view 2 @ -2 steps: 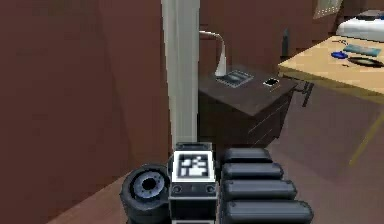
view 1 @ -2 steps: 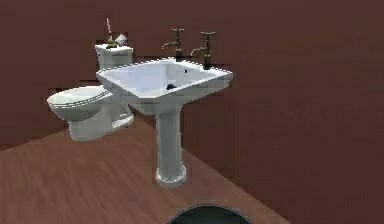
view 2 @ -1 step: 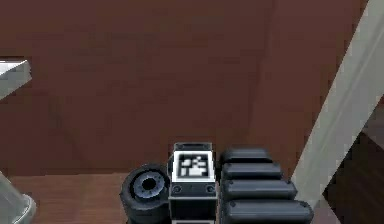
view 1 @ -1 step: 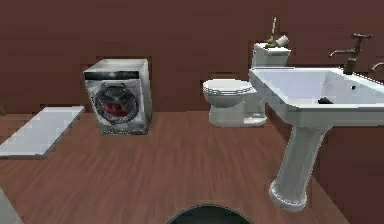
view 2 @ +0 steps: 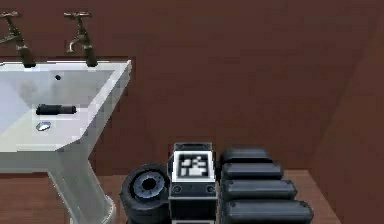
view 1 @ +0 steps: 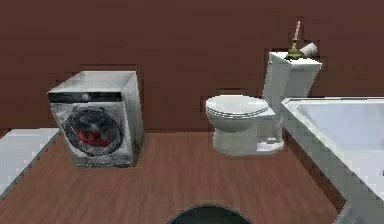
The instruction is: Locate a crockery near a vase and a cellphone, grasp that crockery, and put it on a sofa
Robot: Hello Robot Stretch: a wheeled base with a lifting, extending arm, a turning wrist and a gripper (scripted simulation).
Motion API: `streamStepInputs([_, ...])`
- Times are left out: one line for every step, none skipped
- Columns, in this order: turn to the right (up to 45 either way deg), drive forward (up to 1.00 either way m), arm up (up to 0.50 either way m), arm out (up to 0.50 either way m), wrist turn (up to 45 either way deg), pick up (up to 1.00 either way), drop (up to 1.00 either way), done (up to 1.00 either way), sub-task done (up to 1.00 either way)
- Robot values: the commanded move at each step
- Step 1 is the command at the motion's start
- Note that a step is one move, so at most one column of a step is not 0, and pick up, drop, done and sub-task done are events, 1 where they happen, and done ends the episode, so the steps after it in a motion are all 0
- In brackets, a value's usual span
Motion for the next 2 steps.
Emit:
streamStepInputs([-45.0, 0.00, 0.00, 0.00, 0.0, 0.00, 0.00, 0.00, 0.00])
streamStepInputs([-21.0, 0.00, 0.00, 0.00, 0.0, 0.00, 0.00, 0.00, 0.00])
